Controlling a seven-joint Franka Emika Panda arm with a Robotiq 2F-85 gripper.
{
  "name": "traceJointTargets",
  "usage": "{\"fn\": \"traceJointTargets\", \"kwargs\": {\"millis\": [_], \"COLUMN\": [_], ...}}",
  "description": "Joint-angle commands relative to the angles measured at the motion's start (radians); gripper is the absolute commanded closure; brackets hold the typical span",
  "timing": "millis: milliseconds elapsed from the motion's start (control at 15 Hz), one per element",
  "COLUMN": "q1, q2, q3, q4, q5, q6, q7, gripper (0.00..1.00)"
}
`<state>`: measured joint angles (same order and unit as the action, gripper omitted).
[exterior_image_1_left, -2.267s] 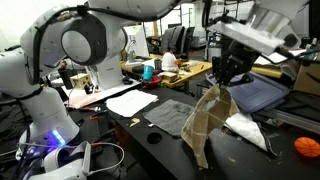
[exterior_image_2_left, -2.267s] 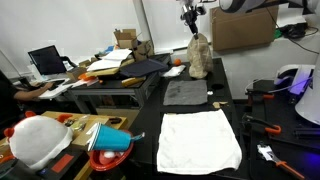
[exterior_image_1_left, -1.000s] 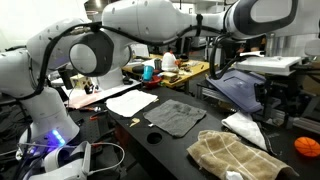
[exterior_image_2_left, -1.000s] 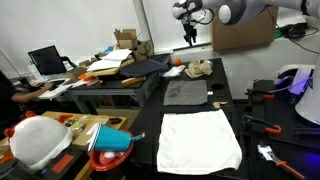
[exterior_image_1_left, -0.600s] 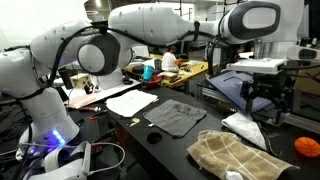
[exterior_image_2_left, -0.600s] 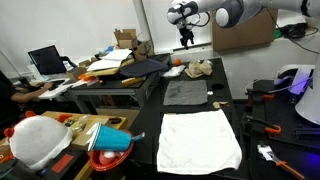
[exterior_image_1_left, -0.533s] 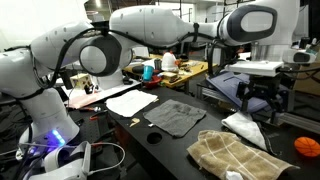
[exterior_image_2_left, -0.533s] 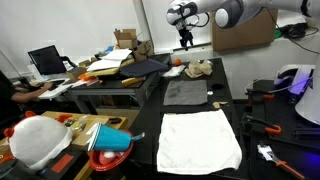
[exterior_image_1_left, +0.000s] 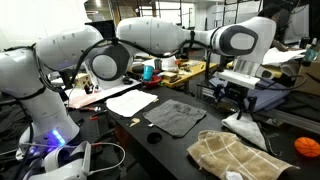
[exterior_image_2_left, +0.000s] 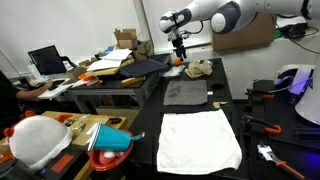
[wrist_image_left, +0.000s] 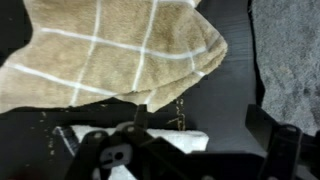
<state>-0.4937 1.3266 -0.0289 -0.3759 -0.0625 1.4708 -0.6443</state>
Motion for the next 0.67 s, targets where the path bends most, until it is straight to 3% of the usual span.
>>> {"fn": "traceJointTargets", "kwargs": {"millis": [0, 600], "q1": [0.040, 0.069], "q2": [0.035, 0.105], "q3": [0.006, -0.068], "q4": [0.030, 0.032], "q5": [0.022, -0.034], "q6": [-0.055, -0.008], "q7": [0.010, 0.162], "gripper": [0.00, 0.00]}}
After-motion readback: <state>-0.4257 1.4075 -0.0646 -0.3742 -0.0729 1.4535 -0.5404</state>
